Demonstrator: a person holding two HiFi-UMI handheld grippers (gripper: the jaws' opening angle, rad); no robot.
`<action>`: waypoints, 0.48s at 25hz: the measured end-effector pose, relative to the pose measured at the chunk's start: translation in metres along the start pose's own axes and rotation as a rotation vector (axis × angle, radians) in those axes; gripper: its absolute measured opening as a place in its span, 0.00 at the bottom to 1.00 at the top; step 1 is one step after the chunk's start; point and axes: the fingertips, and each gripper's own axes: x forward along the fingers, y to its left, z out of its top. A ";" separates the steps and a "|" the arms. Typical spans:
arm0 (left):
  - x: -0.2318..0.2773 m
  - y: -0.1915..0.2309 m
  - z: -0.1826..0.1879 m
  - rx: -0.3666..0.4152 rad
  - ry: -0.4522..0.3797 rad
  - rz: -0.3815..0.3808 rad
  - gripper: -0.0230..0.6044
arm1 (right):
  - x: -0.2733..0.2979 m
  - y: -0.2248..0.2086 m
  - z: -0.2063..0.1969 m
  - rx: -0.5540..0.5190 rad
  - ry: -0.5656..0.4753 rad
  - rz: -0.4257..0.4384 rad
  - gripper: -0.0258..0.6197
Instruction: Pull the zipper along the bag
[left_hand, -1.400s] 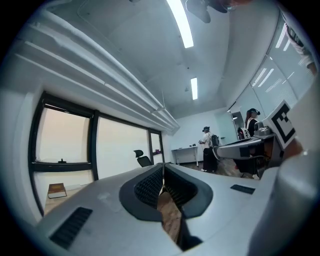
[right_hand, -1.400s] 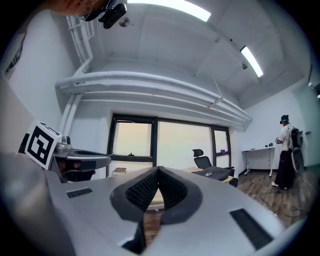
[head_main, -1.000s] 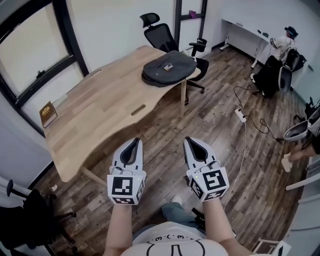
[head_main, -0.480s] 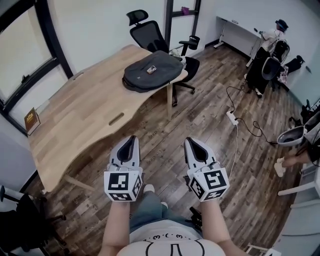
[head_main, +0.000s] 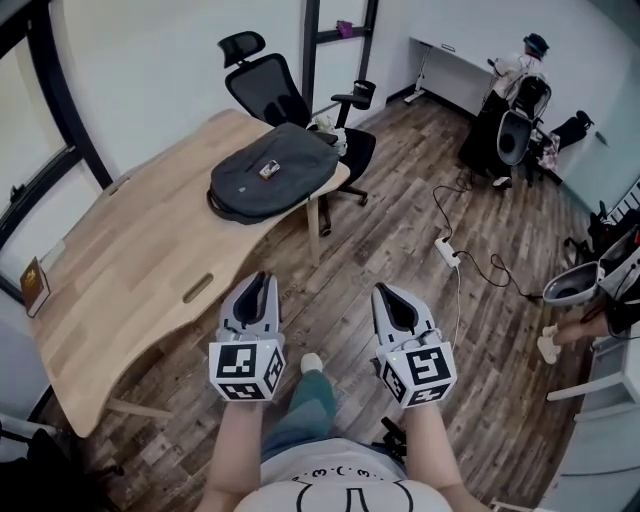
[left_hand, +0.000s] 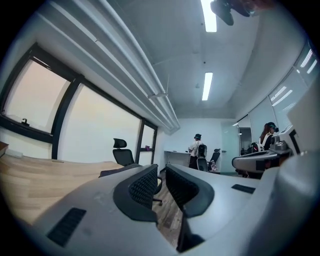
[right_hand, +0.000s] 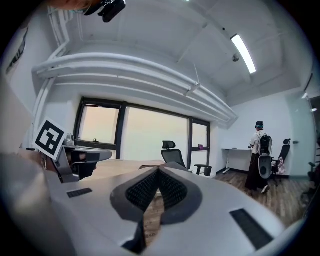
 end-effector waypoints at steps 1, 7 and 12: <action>0.017 0.003 -0.002 -0.012 0.005 0.004 0.11 | 0.013 -0.009 0.000 -0.005 0.004 0.000 0.12; 0.121 0.030 -0.015 -0.055 0.038 0.013 0.27 | 0.110 -0.051 0.001 -0.035 0.050 0.034 0.12; 0.197 0.060 -0.025 -0.099 0.059 0.031 0.27 | 0.190 -0.085 0.004 -0.005 0.075 0.061 0.12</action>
